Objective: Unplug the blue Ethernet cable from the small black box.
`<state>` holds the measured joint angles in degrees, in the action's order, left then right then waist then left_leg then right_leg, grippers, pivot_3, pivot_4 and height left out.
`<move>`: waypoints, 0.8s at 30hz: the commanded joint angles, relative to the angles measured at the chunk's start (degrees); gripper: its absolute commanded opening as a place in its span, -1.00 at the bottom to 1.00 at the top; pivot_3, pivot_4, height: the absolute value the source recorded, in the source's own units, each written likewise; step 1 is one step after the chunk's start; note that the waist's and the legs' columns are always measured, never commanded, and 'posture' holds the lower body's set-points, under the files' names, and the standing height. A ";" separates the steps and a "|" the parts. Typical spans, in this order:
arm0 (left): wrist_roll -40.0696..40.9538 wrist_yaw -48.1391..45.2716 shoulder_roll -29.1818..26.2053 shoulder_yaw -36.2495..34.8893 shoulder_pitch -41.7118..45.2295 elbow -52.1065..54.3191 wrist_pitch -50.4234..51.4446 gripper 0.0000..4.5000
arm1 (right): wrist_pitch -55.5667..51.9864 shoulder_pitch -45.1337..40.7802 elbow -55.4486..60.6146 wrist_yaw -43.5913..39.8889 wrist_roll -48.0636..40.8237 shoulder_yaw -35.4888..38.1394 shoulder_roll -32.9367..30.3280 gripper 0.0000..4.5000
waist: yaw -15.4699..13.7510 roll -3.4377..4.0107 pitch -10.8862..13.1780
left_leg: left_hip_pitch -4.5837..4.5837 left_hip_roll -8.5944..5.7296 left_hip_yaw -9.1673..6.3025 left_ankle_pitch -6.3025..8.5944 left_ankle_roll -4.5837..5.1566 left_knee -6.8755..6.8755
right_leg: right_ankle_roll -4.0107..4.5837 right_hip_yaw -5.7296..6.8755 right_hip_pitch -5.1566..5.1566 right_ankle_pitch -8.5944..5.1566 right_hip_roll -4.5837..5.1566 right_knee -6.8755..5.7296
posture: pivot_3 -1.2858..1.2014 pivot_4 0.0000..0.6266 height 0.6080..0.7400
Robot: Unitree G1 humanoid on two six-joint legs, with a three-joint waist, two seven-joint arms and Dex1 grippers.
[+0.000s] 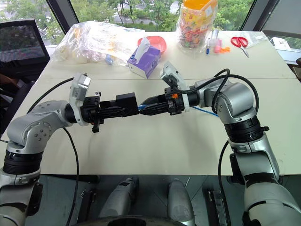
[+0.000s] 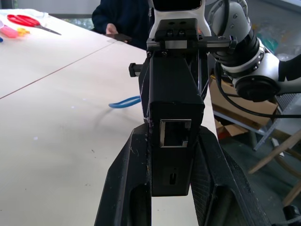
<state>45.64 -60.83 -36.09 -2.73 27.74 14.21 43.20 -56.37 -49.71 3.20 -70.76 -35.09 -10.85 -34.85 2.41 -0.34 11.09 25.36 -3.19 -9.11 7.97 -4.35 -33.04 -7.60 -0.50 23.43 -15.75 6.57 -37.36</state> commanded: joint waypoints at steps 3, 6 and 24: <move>-0.63 -1.19 -0.87 -0.01 0.16 1.53 -1.53 -0.78 | 0.18 -1.43 1.39 -0.61 -0.97 0.53 -0.33 -0.97 | -0.01 0.00 0.00 | 0.00 0.00 0.00 0.00 0.00 0.00 | 0.00 0.00 0.00 0.00 0.00 0.00 | 0.03 -0.52 0.82; -0.81 -1.31 -0.77 -0.06 -0.06 1.50 -1.82 -0.78 | 0.24 -1.34 1.48 -0.63 -0.87 0.40 -0.15 -0.97 | -0.02 0.00 0.00 | 0.00 0.00 0.00 0.00 0.00 0.00 | -0.01 0.00 0.00 0.00 0.00 0.00 | 0.03 -0.52 0.82; -0.07 -2.11 -2.09 -1.28 -2.50 3.26 -1.84 -0.78 | -2.52 -3.50 -6.49 0.21 -0.06 2.60 -2.66 -0.97 | 0.00 0.00 0.00 | -0.01 0.00 0.00 0.00 0.00 -0.01 | 0.00 -0.01 0.00 0.00 0.00 -0.01 | 0.03 -0.52 0.82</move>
<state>44.73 -61.85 -36.54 -2.80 26.00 15.04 41.69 -59.16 -51.40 -0.54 -71.70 -35.83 -12.44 -34.86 2.41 -0.34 11.08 25.36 -3.19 -9.11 7.97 -4.35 -33.05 -7.60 -0.51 23.42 -15.74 6.57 -37.36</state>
